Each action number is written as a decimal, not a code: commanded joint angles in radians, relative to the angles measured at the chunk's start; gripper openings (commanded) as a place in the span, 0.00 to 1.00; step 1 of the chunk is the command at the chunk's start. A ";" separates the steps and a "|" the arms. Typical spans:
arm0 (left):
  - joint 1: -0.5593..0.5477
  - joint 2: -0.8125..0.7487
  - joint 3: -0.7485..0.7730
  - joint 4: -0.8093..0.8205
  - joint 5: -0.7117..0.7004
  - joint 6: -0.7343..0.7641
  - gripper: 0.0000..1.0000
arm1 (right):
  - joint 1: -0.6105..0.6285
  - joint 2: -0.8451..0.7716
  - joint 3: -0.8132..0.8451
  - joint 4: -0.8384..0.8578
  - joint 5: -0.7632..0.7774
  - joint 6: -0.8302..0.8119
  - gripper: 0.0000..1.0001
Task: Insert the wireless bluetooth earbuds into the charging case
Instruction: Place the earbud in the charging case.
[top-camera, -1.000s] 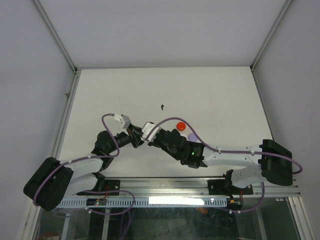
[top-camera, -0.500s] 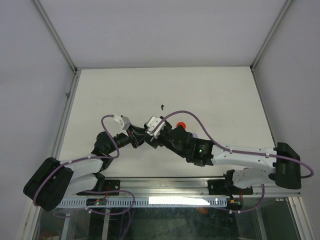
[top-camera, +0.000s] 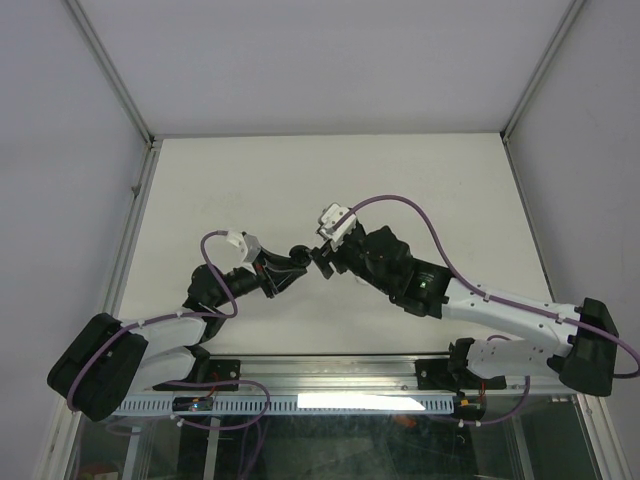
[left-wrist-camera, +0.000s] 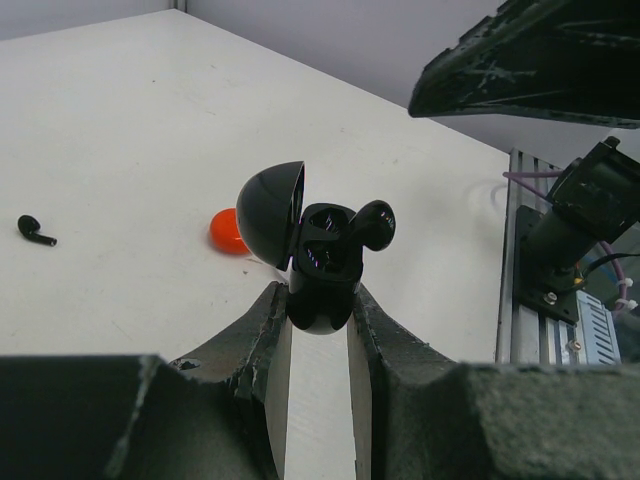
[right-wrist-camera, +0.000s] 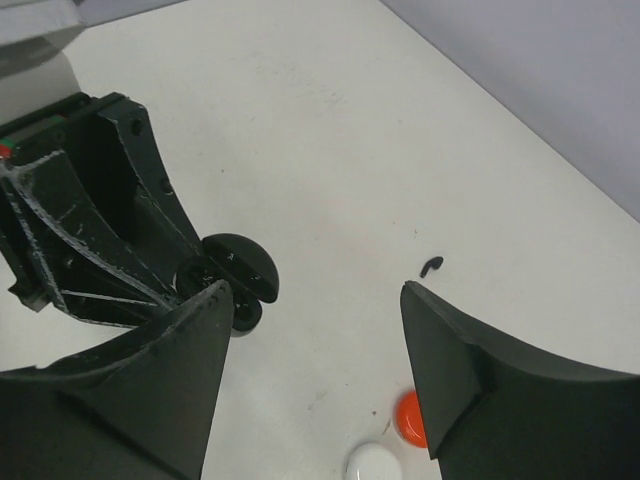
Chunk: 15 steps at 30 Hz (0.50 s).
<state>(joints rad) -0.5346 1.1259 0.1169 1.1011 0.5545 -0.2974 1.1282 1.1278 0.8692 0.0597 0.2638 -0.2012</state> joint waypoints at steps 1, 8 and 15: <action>0.009 0.006 -0.005 0.084 0.039 0.022 0.00 | -0.019 0.006 -0.014 0.001 0.010 0.023 0.71; 0.009 0.005 -0.007 0.095 0.051 0.020 0.00 | -0.037 0.035 -0.025 0.006 -0.022 0.026 0.71; 0.009 0.000 -0.010 0.100 0.055 0.021 0.00 | -0.039 0.029 -0.034 0.011 -0.087 0.025 0.71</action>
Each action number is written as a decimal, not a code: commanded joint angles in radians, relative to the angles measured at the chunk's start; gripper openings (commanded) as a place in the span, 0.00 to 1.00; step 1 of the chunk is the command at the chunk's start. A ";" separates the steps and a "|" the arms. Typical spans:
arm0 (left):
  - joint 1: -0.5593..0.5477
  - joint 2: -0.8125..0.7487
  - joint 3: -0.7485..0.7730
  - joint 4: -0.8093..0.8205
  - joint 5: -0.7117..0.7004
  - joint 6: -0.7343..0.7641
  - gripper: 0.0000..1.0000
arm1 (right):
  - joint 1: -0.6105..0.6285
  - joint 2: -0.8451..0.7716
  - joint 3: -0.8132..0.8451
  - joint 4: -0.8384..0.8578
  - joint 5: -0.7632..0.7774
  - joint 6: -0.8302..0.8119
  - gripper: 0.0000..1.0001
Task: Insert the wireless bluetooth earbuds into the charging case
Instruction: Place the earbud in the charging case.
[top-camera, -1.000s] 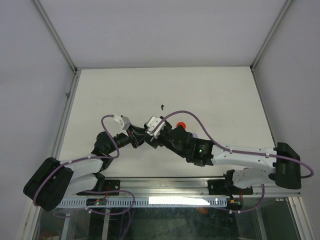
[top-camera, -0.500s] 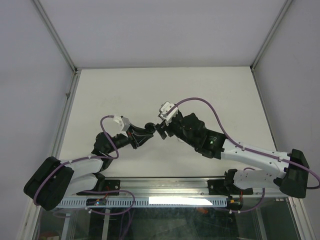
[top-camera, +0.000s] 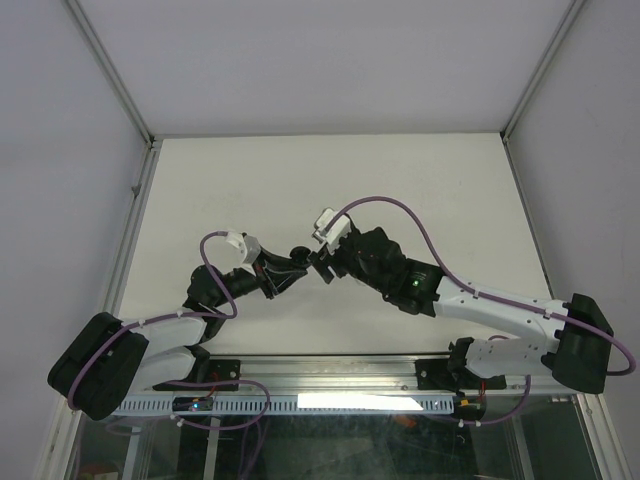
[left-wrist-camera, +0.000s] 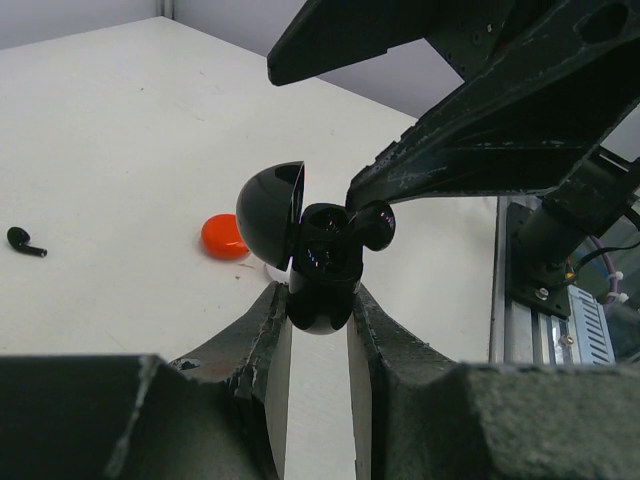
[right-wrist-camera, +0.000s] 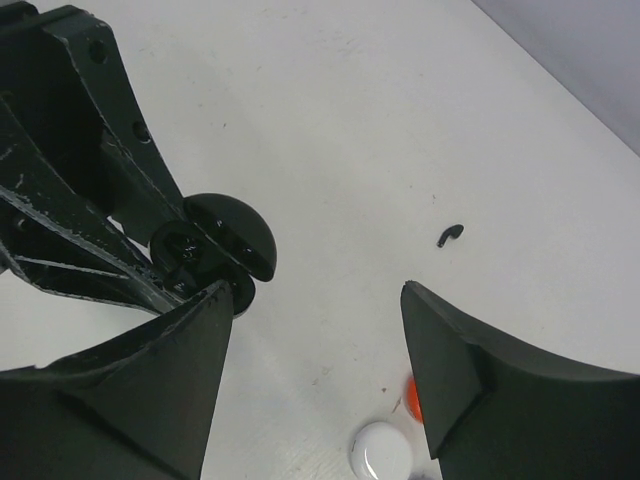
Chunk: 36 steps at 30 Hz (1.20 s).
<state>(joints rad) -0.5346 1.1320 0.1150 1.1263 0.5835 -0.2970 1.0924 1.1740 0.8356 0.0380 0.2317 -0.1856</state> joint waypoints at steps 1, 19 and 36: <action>0.008 -0.006 -0.008 0.074 0.024 0.020 0.00 | -0.002 -0.021 -0.003 0.033 -0.068 0.008 0.71; 0.009 -0.002 -0.005 0.075 0.040 0.019 0.00 | -0.003 -0.002 0.005 0.093 -0.112 0.046 0.71; 0.007 0.002 -0.003 0.075 0.046 0.020 0.00 | -0.003 0.021 0.040 0.118 -0.147 0.090 0.79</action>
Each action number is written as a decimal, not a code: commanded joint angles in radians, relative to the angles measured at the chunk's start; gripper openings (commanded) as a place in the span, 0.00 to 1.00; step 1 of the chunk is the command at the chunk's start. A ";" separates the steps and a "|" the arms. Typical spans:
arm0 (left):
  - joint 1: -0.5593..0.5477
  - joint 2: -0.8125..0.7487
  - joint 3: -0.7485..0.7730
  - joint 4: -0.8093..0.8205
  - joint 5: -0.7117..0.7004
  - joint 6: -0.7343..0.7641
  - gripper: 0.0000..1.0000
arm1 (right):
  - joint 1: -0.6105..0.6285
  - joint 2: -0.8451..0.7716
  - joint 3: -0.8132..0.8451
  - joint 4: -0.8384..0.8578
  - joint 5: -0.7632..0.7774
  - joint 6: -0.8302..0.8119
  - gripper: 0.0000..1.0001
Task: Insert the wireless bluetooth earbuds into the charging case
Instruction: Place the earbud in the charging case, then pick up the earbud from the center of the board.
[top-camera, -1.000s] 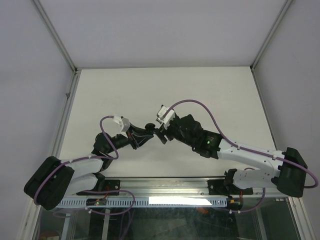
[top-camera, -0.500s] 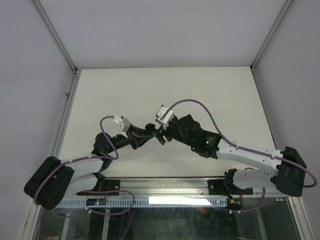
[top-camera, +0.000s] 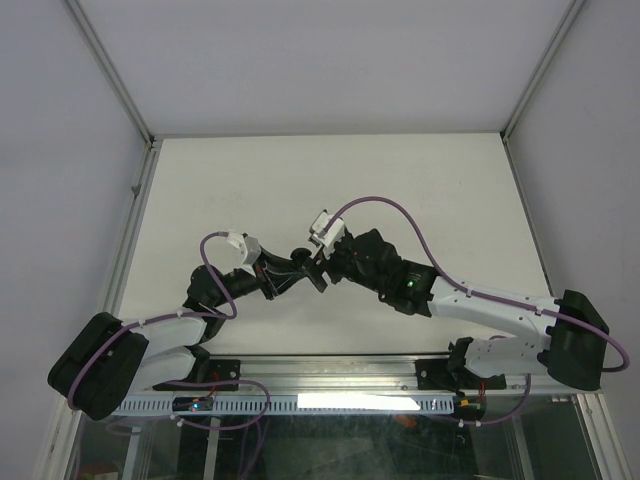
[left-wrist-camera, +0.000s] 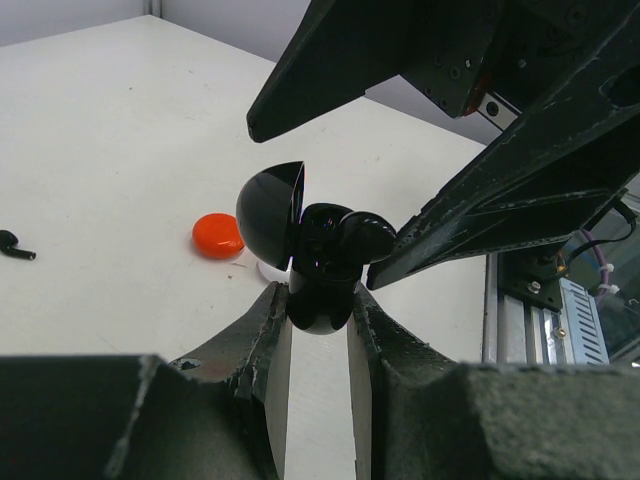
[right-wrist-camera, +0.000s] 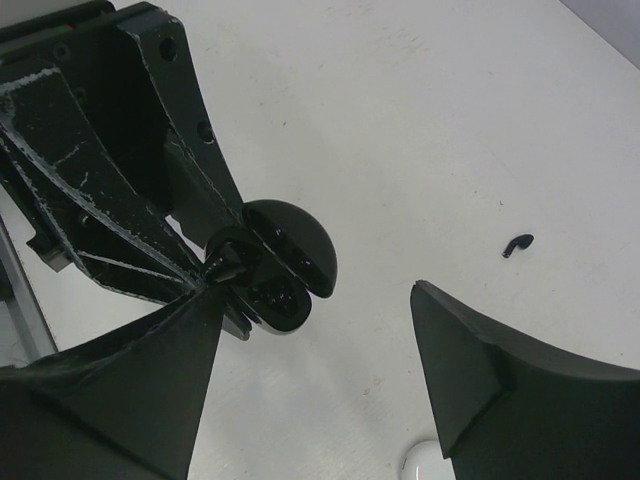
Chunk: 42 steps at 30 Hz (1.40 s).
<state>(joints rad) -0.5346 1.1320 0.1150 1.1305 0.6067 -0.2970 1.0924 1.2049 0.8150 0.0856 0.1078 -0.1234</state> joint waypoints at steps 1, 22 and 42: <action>0.008 0.001 -0.003 0.071 0.021 0.019 0.00 | -0.003 -0.013 0.062 0.071 -0.027 0.030 0.79; 0.008 -0.001 -0.003 0.065 0.004 0.018 0.00 | -0.007 0.004 0.139 0.025 0.071 0.082 0.88; 0.008 -0.082 0.036 -0.283 -0.489 -0.024 0.00 | -0.338 0.338 0.255 -0.061 0.050 0.201 0.73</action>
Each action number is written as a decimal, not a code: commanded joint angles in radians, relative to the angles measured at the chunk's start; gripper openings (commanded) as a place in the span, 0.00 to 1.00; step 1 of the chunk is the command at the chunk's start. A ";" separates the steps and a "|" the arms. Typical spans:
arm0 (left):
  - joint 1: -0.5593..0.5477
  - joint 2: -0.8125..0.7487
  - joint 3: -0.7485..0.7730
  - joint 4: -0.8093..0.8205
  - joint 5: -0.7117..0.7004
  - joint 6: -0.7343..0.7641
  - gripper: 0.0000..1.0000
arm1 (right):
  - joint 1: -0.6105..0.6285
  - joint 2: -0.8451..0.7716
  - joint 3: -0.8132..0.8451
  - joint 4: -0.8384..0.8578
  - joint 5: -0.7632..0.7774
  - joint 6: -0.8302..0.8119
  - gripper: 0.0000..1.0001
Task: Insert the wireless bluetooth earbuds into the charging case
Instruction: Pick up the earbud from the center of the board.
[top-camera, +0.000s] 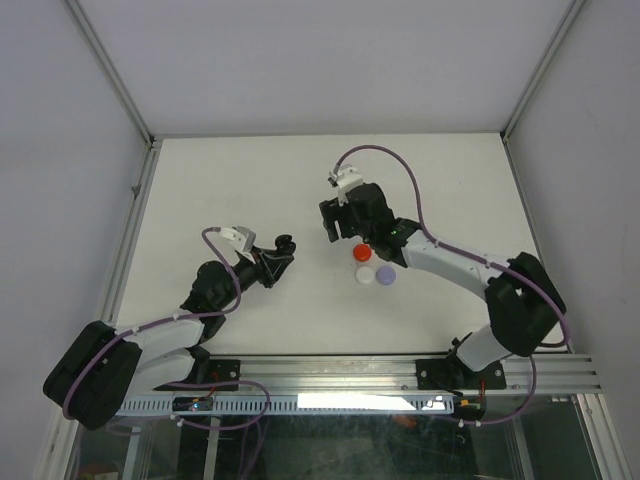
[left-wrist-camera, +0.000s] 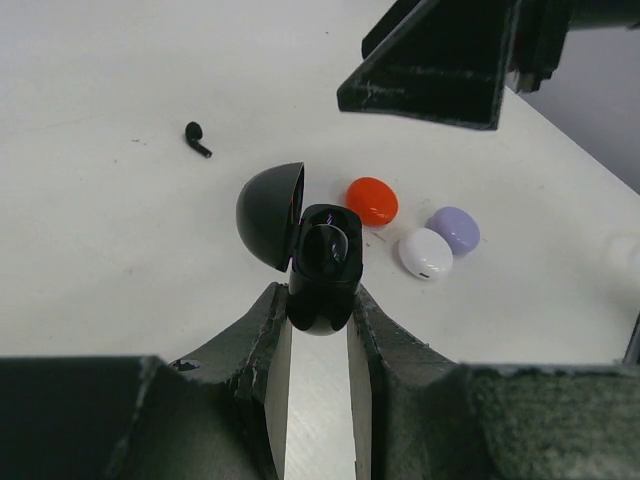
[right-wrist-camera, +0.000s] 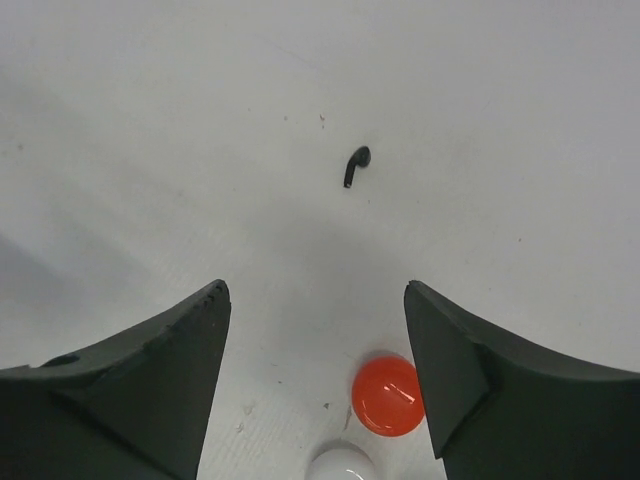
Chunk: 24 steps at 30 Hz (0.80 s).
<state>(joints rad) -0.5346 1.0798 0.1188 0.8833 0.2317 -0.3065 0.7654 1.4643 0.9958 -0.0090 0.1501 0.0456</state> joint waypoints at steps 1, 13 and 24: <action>0.008 -0.032 0.033 -0.040 -0.119 -0.013 0.00 | -0.011 0.109 0.088 0.043 0.021 0.033 0.72; 0.009 -0.031 0.044 -0.075 -0.126 0.006 0.00 | -0.089 0.481 0.343 0.042 0.060 0.074 0.54; 0.010 -0.017 0.051 -0.080 -0.107 0.013 0.00 | -0.103 0.648 0.466 0.009 0.020 0.099 0.42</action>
<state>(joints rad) -0.5346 1.0645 0.1326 0.7765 0.1287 -0.3035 0.6689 2.0842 1.3930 -0.0132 0.1772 0.1211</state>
